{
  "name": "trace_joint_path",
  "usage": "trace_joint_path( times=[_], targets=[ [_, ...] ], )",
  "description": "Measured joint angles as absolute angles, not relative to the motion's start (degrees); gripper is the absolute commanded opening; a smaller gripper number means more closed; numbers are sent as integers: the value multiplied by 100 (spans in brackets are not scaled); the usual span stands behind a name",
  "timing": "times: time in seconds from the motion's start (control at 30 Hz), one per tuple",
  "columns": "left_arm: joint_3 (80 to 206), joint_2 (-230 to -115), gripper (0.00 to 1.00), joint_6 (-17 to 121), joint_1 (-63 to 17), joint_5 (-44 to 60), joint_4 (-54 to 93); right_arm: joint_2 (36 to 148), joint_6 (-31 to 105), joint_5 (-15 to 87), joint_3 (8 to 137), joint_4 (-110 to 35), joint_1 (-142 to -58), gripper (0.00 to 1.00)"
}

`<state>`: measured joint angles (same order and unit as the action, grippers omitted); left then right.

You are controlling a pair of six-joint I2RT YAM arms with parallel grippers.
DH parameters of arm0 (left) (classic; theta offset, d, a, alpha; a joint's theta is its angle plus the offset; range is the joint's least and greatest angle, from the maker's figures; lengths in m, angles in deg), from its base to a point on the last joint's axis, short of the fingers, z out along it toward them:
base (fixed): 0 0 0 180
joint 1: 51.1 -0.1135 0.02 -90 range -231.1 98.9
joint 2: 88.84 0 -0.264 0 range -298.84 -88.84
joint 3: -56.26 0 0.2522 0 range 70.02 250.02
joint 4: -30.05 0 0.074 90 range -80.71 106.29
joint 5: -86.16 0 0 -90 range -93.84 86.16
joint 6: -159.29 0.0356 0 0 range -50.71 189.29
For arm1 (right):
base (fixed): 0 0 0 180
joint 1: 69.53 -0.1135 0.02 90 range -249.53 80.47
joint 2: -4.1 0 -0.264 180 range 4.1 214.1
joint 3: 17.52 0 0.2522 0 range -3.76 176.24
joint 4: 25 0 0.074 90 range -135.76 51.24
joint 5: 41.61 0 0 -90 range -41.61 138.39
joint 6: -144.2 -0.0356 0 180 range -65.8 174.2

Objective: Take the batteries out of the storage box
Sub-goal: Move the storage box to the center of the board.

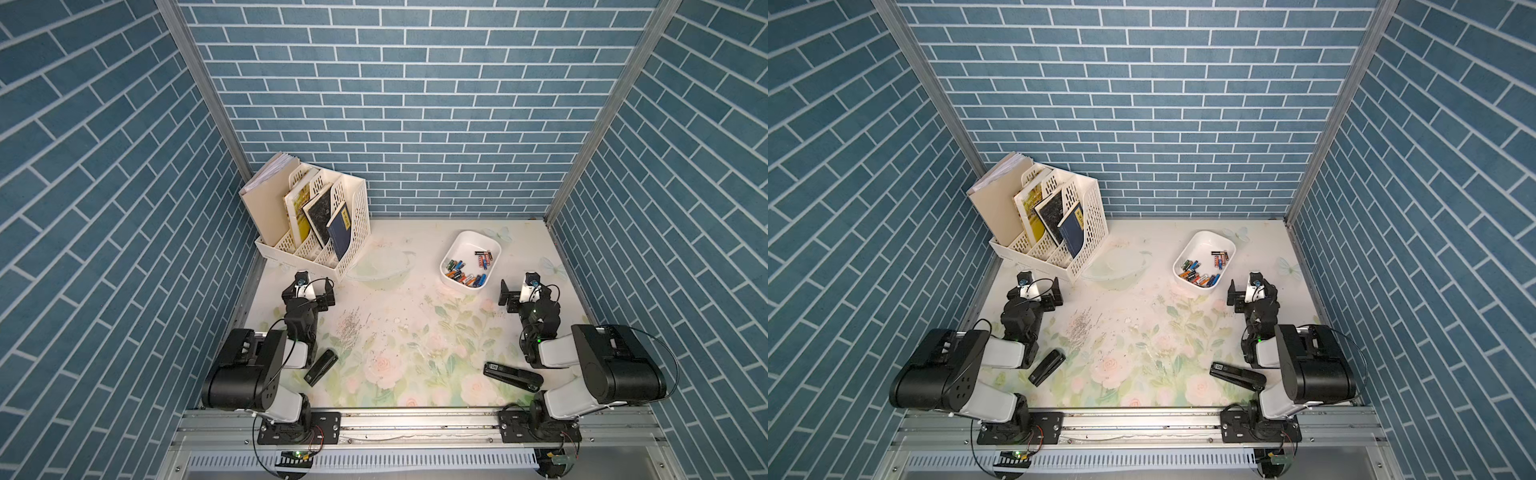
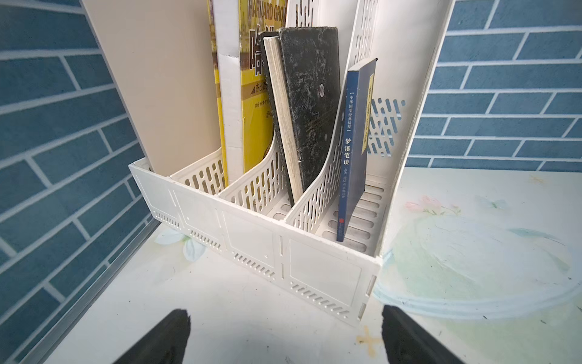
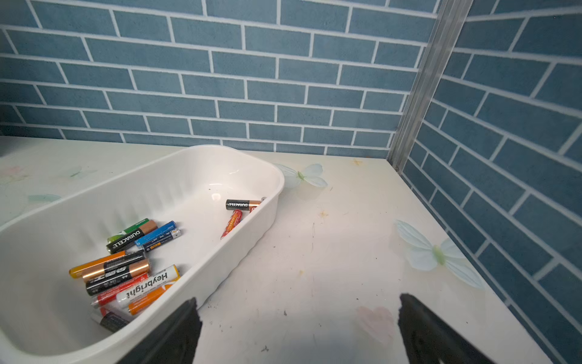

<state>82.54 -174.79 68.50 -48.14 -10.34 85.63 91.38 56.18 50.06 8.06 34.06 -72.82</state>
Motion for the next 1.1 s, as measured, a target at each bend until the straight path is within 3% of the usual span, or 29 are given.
trace_joint_path(
  times=[0.9,1.1],
  targets=[
    [8271,-17475,100,6845,-4820,-1023,8517,9138,5618,5004,806,3404,-7282,100],
    [9722,-17180,100,6683,-4818,-1316,6454,9138,5618,5004,808,3404,-7282,100]
  ],
)
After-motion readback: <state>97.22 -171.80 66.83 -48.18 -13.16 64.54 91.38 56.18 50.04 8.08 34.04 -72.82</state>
